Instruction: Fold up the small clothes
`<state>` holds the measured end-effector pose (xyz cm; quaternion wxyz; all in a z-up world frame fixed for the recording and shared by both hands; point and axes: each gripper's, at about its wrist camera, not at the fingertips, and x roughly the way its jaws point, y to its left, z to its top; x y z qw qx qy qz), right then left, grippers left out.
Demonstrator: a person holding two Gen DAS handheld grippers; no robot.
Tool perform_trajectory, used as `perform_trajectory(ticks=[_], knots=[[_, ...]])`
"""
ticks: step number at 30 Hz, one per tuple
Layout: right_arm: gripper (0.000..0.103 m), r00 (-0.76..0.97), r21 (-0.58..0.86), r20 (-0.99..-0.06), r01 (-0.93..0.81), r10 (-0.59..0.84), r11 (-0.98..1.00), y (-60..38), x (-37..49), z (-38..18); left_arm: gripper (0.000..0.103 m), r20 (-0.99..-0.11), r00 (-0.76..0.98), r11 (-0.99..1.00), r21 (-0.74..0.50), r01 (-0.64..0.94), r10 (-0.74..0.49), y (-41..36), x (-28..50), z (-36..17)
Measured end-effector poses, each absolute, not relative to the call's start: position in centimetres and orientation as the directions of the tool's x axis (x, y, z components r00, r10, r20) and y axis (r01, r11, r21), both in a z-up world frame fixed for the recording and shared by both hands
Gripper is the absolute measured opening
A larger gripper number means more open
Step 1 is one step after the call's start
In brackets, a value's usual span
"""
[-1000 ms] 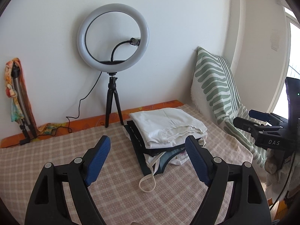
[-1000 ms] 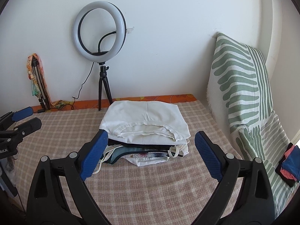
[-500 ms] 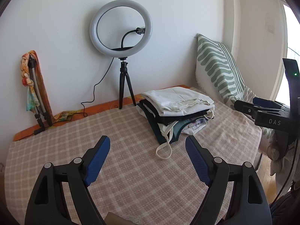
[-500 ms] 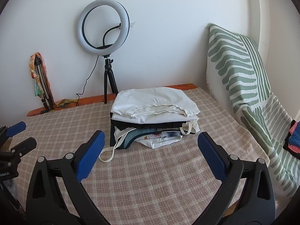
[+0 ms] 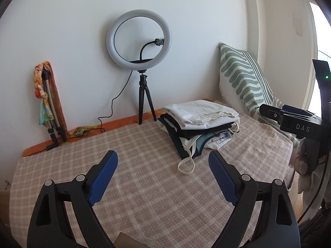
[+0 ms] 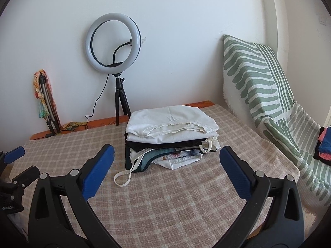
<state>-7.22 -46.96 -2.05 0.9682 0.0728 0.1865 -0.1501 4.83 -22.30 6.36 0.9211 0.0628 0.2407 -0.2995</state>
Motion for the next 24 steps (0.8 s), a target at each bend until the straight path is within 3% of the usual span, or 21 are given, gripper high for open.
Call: perform_trajectory(ticks=[7, 12, 24], knots=[[0.103, 0.900, 0.060, -0.337, 0.312, -0.275, 0.948, -46.0, -8.6, -1.0, 0.102, -0.434, 0.715, 0.820, -0.106, 0.563, -0.547, -20.8, 3.7, 7.9], [0.103, 0.904, 0.039, -0.334, 0.296, -0.267, 0.954, -45.2, -8.4, -1.0, 0.102, -0.377, 0.744, 0.825, -0.113, 0.554, -0.552, -20.0, 3.3, 8.4], [0.103, 0.910, 0.039, -0.314, 0.298, -0.272, 0.954, -44.6, -8.1, -1.1, 0.103, -0.415, 0.736, 0.827, -0.080, 0.556, -0.535, -20.3, 3.2, 8.2]])
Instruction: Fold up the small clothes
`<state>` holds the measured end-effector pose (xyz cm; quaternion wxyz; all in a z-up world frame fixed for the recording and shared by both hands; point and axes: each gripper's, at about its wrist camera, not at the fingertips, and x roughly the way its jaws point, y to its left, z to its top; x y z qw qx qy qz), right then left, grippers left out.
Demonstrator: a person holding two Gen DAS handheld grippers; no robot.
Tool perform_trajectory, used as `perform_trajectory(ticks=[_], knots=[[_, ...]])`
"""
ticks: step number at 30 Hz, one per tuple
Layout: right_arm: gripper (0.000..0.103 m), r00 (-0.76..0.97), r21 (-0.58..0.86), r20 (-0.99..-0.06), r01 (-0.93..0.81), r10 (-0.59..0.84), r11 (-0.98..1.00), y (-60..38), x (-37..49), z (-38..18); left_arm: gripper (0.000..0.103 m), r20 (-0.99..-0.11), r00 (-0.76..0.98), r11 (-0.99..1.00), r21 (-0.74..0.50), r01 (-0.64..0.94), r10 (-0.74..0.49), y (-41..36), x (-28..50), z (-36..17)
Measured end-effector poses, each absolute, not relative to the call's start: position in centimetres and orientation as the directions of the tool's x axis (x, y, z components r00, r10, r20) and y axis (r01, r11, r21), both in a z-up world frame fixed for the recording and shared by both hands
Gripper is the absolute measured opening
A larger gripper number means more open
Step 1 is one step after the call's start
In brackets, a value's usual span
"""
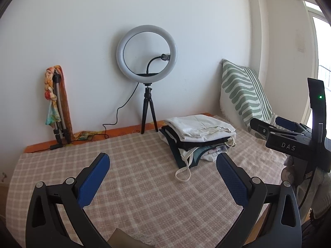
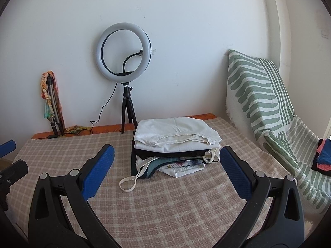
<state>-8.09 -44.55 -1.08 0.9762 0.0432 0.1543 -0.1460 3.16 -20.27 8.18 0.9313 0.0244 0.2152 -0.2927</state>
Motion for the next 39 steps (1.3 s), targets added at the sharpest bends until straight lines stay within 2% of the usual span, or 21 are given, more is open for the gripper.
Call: perform_trajectory(ticks=[39], knots=[[0.103, 0.906, 0.101, -0.353, 0.285, -0.233, 0.953, -44.6, -7.7, -2.4, 0.102, -0.441, 0.740, 0.837, -0.050, 0.545, -0.508, -19.9, 3.6, 7.5]])
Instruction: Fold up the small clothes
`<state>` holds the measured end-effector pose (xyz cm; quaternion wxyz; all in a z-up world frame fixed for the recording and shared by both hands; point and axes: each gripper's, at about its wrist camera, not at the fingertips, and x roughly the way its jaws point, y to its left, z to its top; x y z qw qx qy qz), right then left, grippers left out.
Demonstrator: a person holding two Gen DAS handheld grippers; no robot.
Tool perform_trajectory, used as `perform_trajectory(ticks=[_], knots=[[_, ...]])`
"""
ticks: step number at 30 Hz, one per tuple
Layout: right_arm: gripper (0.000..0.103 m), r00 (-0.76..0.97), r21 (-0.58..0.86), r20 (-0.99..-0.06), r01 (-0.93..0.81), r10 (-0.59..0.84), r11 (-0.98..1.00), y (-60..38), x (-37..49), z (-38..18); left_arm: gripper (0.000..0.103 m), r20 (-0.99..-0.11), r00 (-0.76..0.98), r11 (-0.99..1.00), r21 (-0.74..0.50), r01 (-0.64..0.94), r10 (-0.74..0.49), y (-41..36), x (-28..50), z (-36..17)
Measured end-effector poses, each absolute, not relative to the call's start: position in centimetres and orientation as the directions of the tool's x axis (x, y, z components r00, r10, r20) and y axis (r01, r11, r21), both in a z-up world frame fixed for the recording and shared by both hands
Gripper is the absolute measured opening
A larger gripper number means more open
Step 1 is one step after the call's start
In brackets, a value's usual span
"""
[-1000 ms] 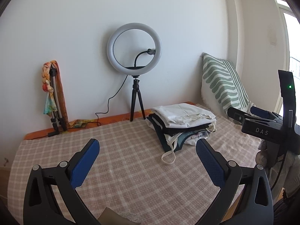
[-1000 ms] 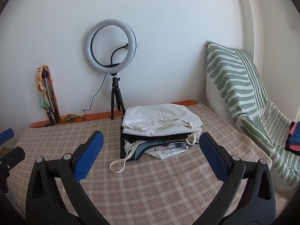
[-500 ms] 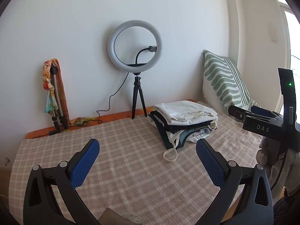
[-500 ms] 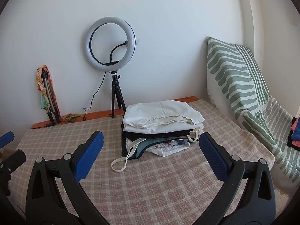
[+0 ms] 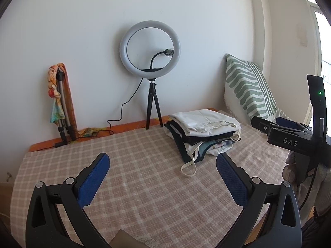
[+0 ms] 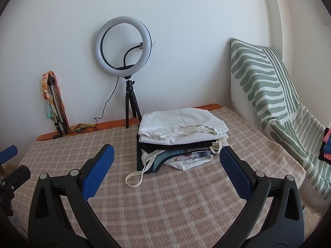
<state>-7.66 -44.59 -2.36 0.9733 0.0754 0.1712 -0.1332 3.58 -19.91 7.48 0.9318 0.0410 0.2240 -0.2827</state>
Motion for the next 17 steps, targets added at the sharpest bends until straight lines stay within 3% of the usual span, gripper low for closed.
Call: perform_trajectory(ticks=[17], knots=[[0.103, 0.906, 0.104, -0.369, 0.263, -0.208, 0.959, -44.72, -7.04, -2.49, 0.102, -0.461, 0.735, 0.847, -0.075, 0.526, -0.497, -19.13, 3.88, 7.04]])
